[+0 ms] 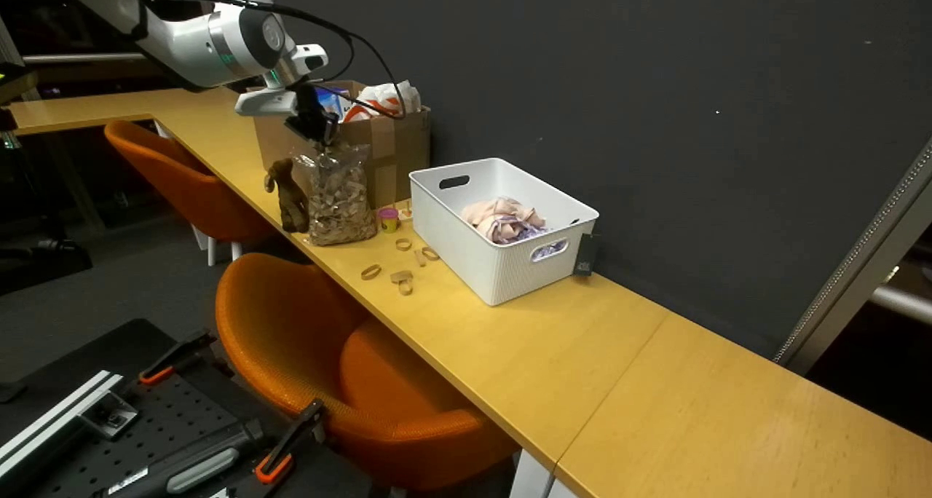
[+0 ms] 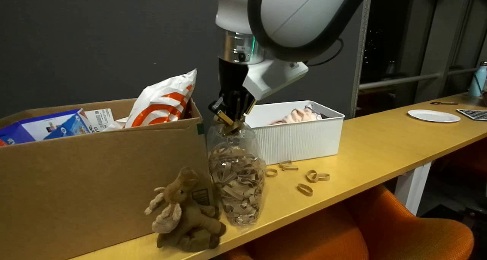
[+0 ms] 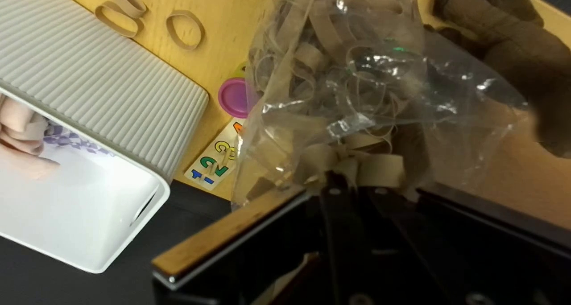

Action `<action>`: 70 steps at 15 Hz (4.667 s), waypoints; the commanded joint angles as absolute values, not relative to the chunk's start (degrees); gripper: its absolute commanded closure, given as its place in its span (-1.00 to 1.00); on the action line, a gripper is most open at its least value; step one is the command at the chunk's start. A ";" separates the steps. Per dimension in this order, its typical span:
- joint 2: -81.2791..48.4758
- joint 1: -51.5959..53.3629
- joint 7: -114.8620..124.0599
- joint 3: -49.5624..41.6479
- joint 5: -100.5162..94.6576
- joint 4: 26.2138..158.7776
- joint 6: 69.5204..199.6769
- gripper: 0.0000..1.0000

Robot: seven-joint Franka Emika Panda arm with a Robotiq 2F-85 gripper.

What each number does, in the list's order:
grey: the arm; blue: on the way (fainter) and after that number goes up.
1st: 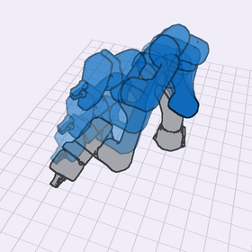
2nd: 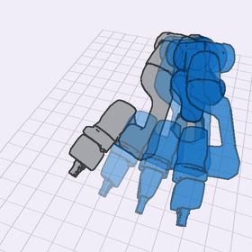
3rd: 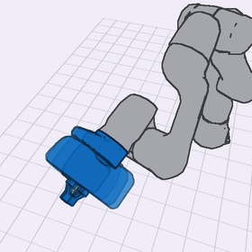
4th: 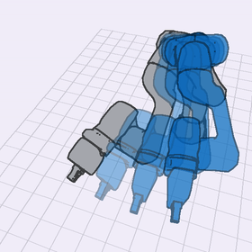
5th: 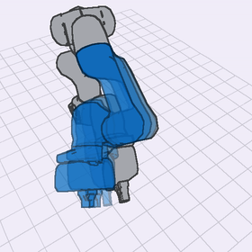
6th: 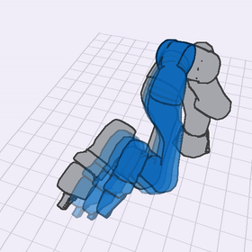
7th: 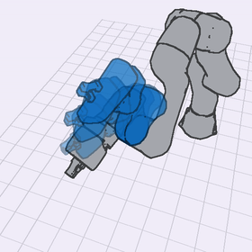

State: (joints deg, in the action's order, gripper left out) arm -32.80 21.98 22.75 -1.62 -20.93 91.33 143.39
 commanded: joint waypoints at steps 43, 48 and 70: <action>-27.80 -0.37 11.38 -6.57 -4.91 118.44 163.37 -1.00; -34.07 4.61 11.91 -9.28 -7.31 111.54 162.11 -1.00; -55.97 9.80 11.42 -9.98 -6.82 85.33 159.18 -1.00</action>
